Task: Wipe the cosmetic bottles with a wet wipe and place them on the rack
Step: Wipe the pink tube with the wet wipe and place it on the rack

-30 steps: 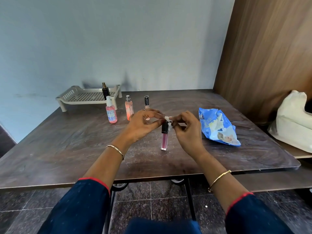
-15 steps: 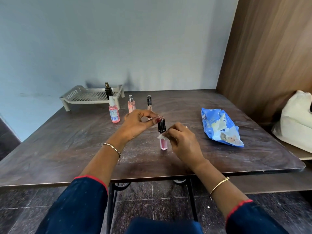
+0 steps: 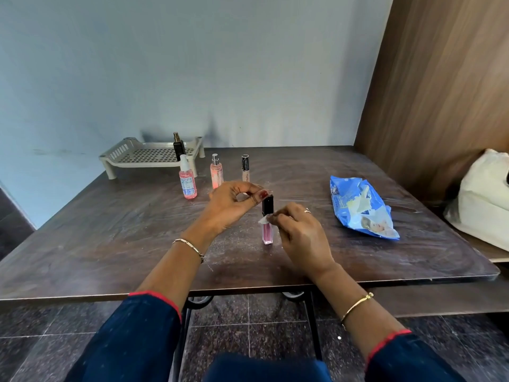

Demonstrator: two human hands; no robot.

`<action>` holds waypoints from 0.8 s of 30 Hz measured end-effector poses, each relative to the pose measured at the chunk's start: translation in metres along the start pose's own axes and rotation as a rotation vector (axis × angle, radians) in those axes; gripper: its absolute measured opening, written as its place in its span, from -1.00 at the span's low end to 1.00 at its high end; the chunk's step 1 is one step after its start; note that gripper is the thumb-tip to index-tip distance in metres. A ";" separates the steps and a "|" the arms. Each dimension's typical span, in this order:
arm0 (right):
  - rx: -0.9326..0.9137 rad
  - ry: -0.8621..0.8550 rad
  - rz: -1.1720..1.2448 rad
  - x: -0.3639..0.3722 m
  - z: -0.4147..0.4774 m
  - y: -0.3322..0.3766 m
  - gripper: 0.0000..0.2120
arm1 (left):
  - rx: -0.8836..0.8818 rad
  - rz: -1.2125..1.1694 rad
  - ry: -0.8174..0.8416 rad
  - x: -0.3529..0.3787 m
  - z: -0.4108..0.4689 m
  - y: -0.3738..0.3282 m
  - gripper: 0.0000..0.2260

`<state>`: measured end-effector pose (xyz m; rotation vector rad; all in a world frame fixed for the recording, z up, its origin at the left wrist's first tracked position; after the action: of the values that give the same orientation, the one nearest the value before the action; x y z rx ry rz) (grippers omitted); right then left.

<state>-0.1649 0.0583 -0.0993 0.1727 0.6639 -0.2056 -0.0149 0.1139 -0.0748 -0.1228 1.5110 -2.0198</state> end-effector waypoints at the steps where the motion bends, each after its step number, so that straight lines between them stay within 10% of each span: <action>1: -0.004 -0.006 -0.008 -0.001 0.003 0.000 -0.88 | -0.004 0.003 -0.002 0.000 0.000 0.000 -0.81; 24: -0.046 0.054 -0.115 -0.001 0.015 0.003 -0.89 | 0.012 -0.125 -0.068 0.003 0.003 0.000 -0.82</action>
<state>-0.1560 0.0577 -0.0868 0.0961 0.7320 -0.2972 -0.0160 0.1094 -0.0749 -0.2846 1.4806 -2.0997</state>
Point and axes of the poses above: each hand's wrist, its own z-axis towards the middle knuckle, its own x-axis out of the palm, y = z × x, the point moved 5 cm from there along z, towards the middle knuckle, and after that the axes turned 8 degrees about -z, right-handed, at the moved point
